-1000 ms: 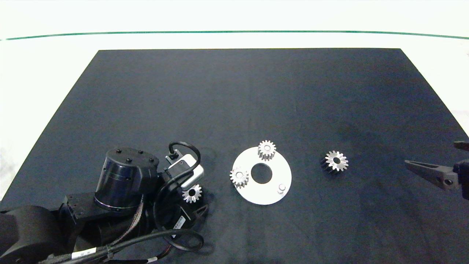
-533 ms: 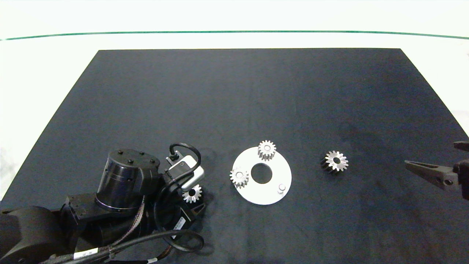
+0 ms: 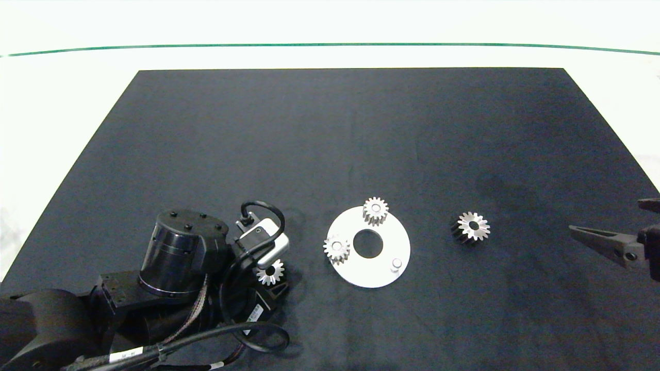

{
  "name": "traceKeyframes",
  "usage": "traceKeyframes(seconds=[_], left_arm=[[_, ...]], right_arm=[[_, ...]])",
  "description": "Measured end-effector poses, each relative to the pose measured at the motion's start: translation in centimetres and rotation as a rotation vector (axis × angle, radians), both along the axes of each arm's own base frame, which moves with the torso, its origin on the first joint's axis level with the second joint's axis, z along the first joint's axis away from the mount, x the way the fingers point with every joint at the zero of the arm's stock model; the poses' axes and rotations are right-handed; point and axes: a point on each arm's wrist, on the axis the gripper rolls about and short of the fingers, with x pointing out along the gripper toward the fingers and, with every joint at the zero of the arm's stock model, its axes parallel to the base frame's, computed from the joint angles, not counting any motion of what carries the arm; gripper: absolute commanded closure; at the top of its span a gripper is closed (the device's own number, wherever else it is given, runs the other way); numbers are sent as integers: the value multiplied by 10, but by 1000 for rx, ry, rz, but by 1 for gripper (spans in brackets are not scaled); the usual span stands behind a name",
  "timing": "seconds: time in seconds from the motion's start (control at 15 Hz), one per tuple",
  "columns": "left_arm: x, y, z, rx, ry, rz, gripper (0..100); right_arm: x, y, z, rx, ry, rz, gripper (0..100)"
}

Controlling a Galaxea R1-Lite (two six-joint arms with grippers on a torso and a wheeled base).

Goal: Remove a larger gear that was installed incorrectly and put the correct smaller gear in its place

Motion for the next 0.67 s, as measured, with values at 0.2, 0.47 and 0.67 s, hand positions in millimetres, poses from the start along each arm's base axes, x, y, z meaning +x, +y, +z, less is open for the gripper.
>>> traceKeyframes(seconds=[0.2,0.47,0.67], left_arm=[[0,0,0,0,0,0,65],[1,0,-1,1,3,1,73],[0,-1,-1,3,3,-1,78]], right_arm=[[0,0,0,1,-1,-1,0],[0,0,0,1,-1,0,0],[0,0,0,1,0,1,0]])
